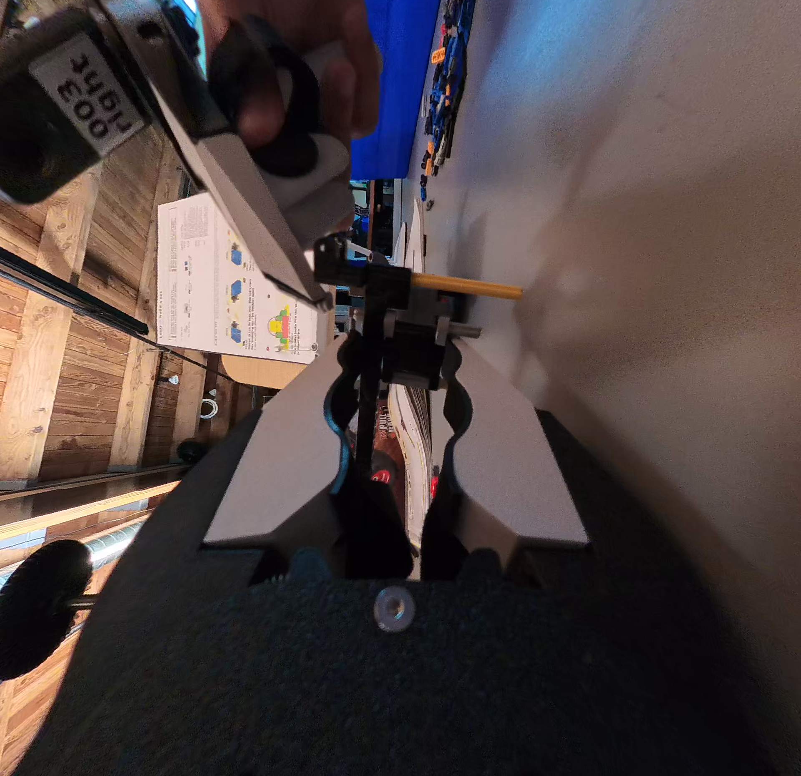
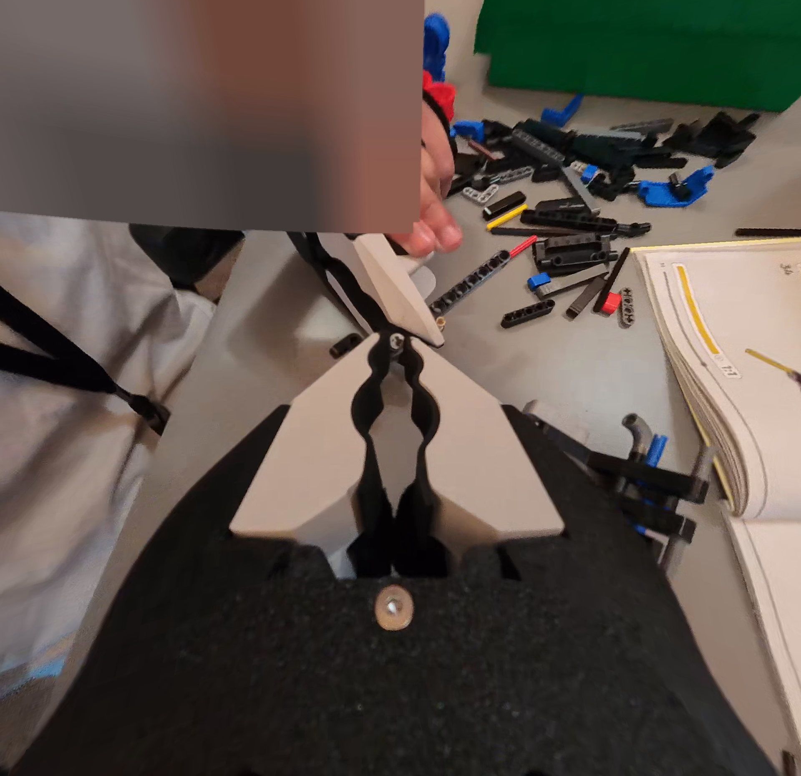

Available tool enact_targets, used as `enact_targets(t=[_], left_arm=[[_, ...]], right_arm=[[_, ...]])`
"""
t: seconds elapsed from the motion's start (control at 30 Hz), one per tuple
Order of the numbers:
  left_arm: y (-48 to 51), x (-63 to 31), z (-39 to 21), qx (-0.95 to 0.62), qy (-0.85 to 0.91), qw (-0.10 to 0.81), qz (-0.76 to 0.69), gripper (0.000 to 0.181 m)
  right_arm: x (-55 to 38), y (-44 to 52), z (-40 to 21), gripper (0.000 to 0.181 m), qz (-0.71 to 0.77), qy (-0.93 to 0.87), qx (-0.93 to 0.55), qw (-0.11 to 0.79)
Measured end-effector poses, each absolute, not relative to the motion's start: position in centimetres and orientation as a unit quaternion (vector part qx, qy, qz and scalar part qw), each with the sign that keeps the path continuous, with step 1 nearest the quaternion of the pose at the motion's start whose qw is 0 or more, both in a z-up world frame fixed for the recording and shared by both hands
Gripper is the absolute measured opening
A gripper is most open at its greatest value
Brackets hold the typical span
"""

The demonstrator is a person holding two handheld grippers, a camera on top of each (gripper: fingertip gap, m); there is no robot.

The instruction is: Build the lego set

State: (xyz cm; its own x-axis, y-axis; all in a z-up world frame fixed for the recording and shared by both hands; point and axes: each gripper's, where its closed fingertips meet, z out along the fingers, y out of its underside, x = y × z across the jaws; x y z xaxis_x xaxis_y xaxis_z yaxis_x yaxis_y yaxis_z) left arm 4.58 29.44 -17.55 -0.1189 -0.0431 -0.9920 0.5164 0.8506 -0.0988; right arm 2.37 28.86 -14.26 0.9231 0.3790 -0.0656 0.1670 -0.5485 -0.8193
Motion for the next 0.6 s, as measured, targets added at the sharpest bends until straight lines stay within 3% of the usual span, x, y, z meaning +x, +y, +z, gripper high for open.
enact_targets(t=[0.6], left_arm=[[30.0, 5.2, -17.9, 0.156, 0.719, 0.651, -0.185, 0.036]], right_arm=[[2.4, 29.7, -15.6, 0.005, 0.145, -0.216, -0.912, 0.317]])
